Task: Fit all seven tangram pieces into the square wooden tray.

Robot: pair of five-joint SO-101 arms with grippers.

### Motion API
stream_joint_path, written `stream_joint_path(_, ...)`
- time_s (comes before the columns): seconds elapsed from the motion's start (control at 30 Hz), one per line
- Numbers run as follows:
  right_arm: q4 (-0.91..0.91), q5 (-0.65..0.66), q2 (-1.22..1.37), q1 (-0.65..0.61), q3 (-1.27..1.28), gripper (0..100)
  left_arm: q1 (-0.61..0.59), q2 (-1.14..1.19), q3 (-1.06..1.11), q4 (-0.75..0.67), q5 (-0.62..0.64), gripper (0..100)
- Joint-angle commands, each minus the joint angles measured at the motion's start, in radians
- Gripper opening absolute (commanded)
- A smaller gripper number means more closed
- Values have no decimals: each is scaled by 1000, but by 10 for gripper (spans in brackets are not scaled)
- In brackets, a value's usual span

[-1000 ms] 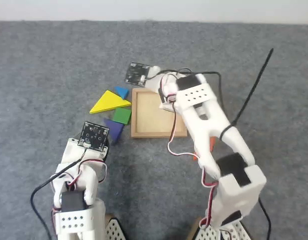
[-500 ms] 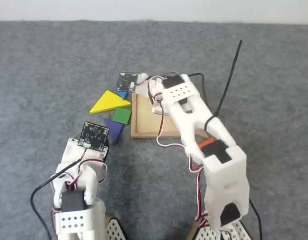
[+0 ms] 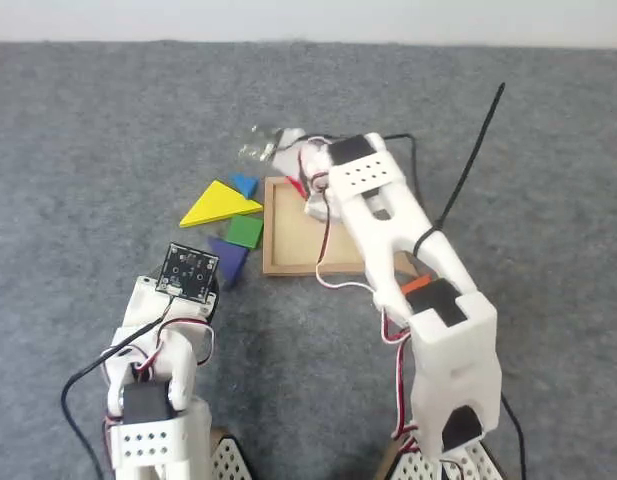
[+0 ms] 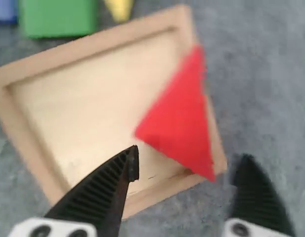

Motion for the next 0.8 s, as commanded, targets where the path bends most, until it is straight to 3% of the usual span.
stream_joint_path(0.0, -88, -184, -67, 41, -57, 17, 0, 9, -5, 0, -14, 174)
stream_joint_path(0.2, -231, -334, 116, 41, -61, 90, 0, 9, -5, 0, -14, 174)
stream_joint_path(0.5, -133, -330, 153, -25, -80, 90, 2, 9, -5, 0, -14, 174)
stream_joint_path(0.77, -15, -213, 157, -53, -77, 90, 2, 9, -5, 0, -14, 174)
